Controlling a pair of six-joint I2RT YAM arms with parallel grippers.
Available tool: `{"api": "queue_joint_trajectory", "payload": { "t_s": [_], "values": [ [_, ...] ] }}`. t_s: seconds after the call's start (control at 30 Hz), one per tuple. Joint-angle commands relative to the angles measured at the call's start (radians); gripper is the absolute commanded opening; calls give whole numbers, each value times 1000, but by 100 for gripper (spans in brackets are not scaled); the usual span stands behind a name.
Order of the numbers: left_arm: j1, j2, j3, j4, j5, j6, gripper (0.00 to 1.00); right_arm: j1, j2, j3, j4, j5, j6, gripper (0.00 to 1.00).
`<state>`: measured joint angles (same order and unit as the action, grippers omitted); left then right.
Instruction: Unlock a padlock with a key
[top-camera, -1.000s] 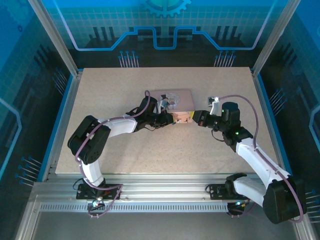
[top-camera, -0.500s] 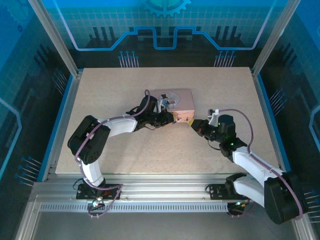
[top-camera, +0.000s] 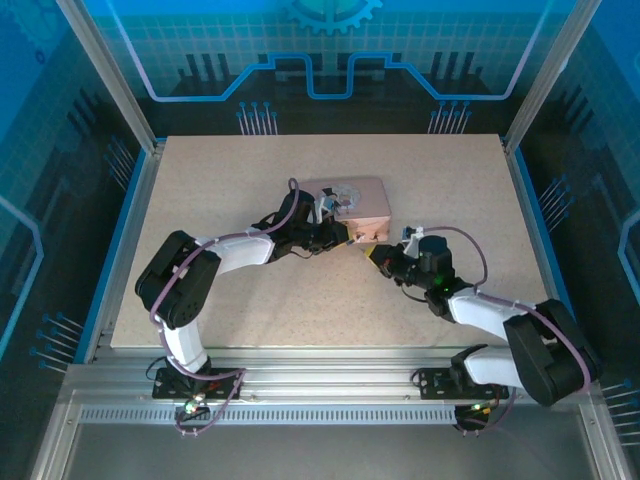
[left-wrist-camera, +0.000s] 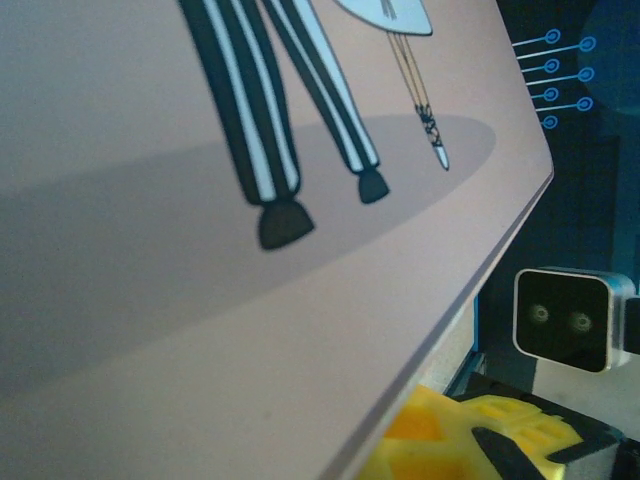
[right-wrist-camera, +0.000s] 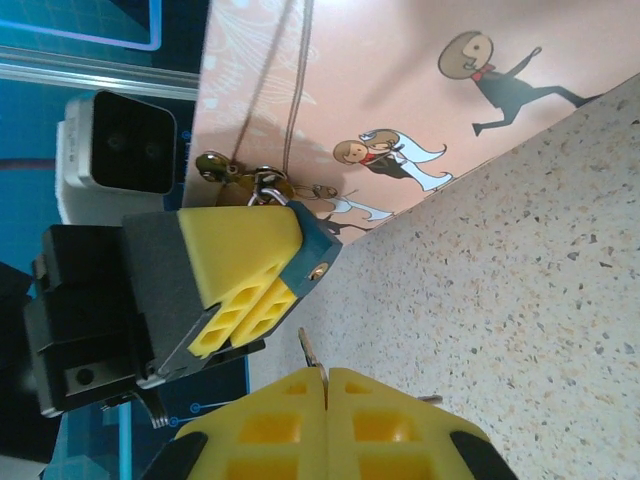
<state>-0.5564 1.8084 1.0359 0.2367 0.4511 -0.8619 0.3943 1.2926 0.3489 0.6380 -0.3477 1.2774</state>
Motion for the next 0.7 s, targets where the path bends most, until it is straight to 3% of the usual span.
{"api": "queue_joint_trajectory", "payload": {
  "t_s": [0.0, 0.67],
  "values": [
    [3, -17, 22, 56, 41, -8, 12, 17, 55, 25, 108, 2, 28, 0],
    [4, -8, 9, 116, 59, -75, 12, 22, 159, 61, 203, -6, 38, 0]
  ]
}}
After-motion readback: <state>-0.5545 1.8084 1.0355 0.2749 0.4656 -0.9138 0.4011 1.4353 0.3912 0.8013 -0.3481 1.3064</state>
